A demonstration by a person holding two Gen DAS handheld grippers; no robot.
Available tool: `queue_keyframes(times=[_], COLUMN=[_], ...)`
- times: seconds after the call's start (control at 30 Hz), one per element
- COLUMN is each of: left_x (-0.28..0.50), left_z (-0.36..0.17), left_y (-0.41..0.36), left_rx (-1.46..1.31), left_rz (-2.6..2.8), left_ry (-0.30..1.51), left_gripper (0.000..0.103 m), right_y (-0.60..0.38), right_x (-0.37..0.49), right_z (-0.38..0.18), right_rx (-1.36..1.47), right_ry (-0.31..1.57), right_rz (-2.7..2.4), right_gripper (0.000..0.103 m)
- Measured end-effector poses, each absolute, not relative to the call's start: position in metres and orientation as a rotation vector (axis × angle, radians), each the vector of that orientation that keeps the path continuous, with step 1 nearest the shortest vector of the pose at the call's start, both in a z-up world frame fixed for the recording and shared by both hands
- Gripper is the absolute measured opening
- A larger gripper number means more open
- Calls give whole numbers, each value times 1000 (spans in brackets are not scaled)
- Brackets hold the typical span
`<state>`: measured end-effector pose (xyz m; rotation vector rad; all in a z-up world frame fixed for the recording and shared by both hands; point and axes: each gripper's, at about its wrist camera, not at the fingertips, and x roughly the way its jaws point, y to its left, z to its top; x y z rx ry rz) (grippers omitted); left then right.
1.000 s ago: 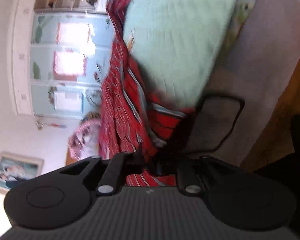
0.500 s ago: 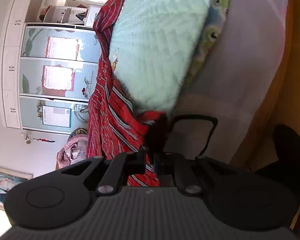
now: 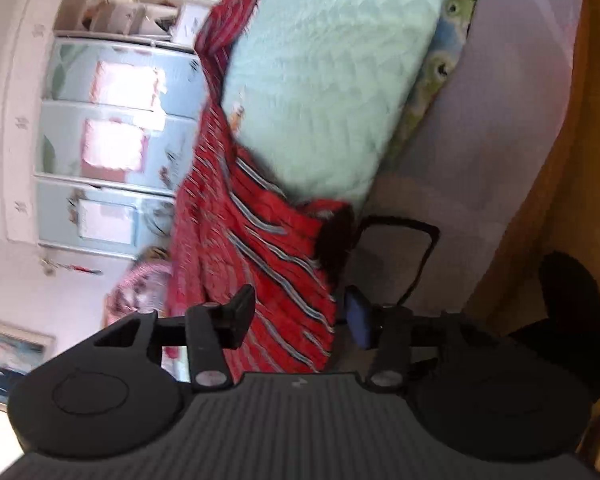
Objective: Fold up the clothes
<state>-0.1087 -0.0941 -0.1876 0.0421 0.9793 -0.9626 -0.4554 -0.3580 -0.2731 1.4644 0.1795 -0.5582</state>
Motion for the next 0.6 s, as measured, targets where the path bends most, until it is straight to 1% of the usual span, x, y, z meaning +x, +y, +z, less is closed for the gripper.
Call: queue_keyframes(times=[0.03,0.07,0.17,0.23,0.27,0.3,0.37,0.5,0.6], left_x=[-108,-108,-106,-106,-107,-107,-107,-107,-112], left_z=[-187,-187,-187,-187,-187,-187,-186,-188,-190], left_y=[-93,-93,-90,-90,-91,-91,-89,-90,-98], left_rx=[39,36,28,25,25,25,22,34,92], left_rz=[-961,-959,-953,-958,-961,-964,-966,-972,-988], left_ry=[979,978,978,979,979,978,973,963,927], left_gripper=[52,52,52,52,52,52,52,52,52], right_y=[-357,-356,-349,-344,-342,-339,-332,-311,-286], right_x=[-452,-449,-440,-437,-437,-438,-440,-436,-399], right_z=[-273,-273,-262,-256,-252,-249,-242,-230,-203], right_rx=[1466,1469,1430,1424,1428,1433,1441,1476,1262], right_ry=[187,195,242,269,281,293,307,330,427], right_rz=[-535,-509,-486,-498,-502,-504,-511,-438,-356], right_gripper=[22,5,6,10,20,35,46,46,46])
